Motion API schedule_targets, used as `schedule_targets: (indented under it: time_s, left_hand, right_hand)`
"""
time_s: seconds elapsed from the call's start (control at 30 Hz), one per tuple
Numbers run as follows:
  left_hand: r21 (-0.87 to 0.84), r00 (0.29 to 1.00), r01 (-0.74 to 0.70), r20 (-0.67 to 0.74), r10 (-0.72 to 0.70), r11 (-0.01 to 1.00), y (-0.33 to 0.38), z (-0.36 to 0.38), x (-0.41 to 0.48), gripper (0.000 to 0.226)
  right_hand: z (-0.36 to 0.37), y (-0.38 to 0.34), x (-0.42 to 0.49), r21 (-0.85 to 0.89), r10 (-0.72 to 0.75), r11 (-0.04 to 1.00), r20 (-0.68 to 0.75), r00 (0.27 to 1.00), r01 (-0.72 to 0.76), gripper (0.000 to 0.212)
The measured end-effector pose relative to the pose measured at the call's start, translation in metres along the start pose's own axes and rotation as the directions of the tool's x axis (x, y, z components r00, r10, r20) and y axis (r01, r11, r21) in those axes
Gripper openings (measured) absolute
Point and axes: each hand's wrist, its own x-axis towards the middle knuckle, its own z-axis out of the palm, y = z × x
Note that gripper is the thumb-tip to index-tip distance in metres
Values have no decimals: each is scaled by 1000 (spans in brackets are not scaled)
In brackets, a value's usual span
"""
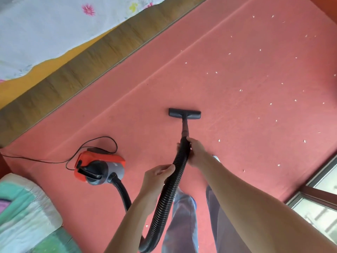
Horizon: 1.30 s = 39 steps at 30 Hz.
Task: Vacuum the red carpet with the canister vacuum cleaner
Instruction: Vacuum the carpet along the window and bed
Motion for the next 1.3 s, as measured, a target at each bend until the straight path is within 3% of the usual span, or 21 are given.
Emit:
schedule_targets:
  time_s: [0.23, 0.47, 0.83, 0.97, 1.07, 1.3]
  left_hand:
    - [-69, 997, -34, 72, 39, 997, 9, 12, 0, 21]
    - [28, 986, -46, 163, 41, 999, 20, 7, -7, 25]
    - [-73, 995, -73, 57, 77, 995, 47, 48, 22, 22]
    - [-44, 988, -147, 50, 149, 988, 103, 70, 41, 22]
    - [11, 985, -159, 68, 158, 987, 143, 84, 53, 19]
    - [54, 992, -125, 41, 123, 991, 191, 103, 90, 18]
  right_hand:
    - [-2, -18, 3, -33, -52, 998, 27, 998, 53, 29]
    - [-16, -17, 0, 19, -12, 1000, 35, 999, 11, 48]
    - [18, -74, 20, -53, -23, 998, 56, 998, 26, 23]
    - [38, -134, 21, 9, -46, 999, 70, 996, 46, 46]
    - [51, -172, 19, 66, -26, 998, 83, 996, 21, 49]
    - [75, -223, 44, 48, 20, 999, 47, 999, -22, 23]
